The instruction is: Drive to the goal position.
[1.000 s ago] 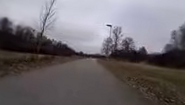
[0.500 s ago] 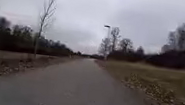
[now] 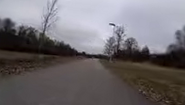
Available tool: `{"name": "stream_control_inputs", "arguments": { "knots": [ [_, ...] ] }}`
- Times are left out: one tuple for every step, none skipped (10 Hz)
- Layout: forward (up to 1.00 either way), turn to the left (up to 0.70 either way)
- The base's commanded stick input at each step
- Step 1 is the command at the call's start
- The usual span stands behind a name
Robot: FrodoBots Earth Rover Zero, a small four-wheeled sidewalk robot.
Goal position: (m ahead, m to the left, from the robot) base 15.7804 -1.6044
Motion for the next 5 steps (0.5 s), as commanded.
{"name": "stream_control_inputs", "arguments": {
  "knots": [
    [0.91, 0.00],
    [0.91, 0.00],
    [0.91, 0.00],
    [0.91, 0.00],
    [0.91, 0.00]
  ]
}}
